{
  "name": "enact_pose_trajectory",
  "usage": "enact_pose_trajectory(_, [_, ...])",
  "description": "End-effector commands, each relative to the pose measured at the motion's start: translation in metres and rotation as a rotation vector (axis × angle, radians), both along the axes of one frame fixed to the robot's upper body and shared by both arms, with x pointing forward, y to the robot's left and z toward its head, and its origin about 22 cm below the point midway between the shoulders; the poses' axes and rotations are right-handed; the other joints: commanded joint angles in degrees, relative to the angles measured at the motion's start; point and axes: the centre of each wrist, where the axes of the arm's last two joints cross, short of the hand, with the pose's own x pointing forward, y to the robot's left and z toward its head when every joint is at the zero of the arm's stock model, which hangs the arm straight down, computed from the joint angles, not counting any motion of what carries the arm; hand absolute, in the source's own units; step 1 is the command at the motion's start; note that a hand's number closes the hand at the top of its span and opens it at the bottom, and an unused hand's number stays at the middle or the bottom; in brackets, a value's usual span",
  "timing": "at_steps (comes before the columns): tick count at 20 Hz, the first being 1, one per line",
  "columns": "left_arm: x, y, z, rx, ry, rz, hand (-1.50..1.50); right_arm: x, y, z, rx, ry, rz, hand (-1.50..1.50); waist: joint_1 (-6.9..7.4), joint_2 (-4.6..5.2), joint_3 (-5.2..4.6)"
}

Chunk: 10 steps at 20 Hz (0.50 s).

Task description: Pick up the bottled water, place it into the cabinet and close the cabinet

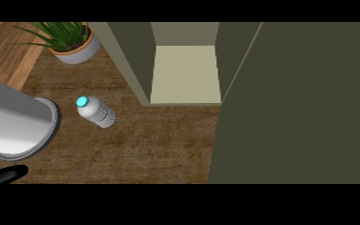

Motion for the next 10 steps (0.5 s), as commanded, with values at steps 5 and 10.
enact_pose_trajectory(5, [0.023, 0.000, -0.033, 0.044, 0.034, 0.002, -1.50, -0.013, -0.012, 0.023, -0.063, -0.096, -0.080, -1.50, 0.12, 0.12, -0.01])
enact_pose_trajectory(10, [0.031, 0.019, -0.056, 0.008, 0.062, 0.000, -1.50, -0.022, -0.006, 0.018, -0.053, -0.072, -0.081, -1.50, 0.02, -0.03, -0.02])
